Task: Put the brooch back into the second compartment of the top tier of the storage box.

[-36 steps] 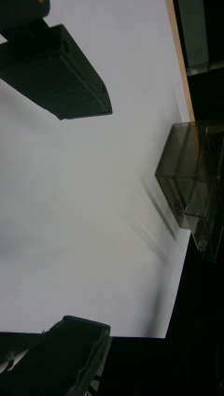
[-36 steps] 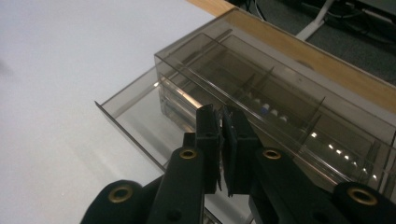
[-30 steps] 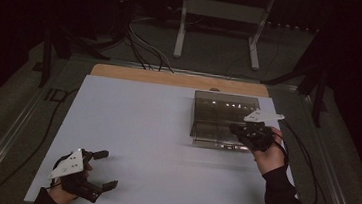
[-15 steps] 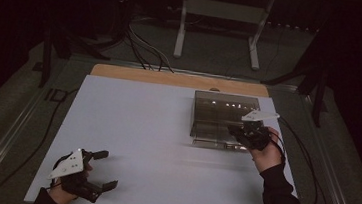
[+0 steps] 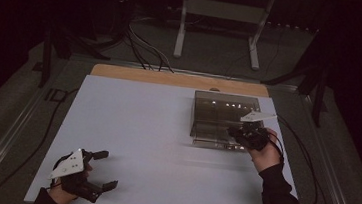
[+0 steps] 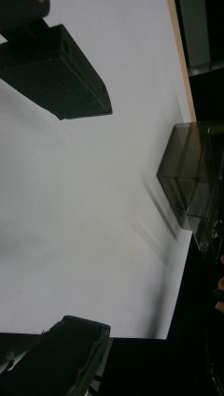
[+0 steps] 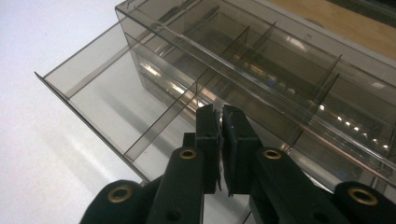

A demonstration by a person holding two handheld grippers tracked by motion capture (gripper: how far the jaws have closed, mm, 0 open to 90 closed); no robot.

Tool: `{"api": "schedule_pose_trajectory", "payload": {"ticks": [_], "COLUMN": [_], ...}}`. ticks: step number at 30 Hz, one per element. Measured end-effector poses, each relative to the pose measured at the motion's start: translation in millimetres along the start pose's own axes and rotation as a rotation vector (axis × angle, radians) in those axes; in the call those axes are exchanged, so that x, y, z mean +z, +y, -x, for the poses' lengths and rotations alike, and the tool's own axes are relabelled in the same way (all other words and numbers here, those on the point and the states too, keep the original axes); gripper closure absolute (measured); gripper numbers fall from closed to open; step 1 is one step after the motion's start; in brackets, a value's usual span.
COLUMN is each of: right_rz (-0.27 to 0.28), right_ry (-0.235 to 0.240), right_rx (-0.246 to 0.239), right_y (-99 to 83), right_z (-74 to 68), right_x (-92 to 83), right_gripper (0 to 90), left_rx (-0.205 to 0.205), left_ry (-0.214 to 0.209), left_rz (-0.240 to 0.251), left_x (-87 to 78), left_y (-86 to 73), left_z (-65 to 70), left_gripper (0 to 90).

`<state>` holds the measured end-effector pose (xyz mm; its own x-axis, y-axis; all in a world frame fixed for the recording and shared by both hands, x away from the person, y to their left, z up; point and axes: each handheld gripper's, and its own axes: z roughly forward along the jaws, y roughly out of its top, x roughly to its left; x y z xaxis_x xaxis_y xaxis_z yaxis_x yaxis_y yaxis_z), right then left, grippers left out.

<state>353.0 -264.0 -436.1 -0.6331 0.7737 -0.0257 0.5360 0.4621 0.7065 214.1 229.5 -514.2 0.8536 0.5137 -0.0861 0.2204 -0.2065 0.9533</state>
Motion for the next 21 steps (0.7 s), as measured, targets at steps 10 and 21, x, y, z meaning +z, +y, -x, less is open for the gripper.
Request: {"api": "schedule_pose_trajectory", "payload": {"ticks": [10,21], "right_rz": [-0.019,-0.035], "right_ry": [0.004,0.007], "right_rx": [0.005,0.011], "right_y": [-2.0,-2.8], "right_z": [0.8,2.8], "right_x": [5.4,7.5], "right_gripper": [85.5,85.4], "left_rx": [0.0,0.002], "left_ry": [0.0,0.001], "left_rz": [-0.002,-0.004], "left_x": [0.0,0.5], "left_y": [-0.2,-0.3], "left_z": [0.1,0.4], "left_gripper": [0.6,0.6]}}
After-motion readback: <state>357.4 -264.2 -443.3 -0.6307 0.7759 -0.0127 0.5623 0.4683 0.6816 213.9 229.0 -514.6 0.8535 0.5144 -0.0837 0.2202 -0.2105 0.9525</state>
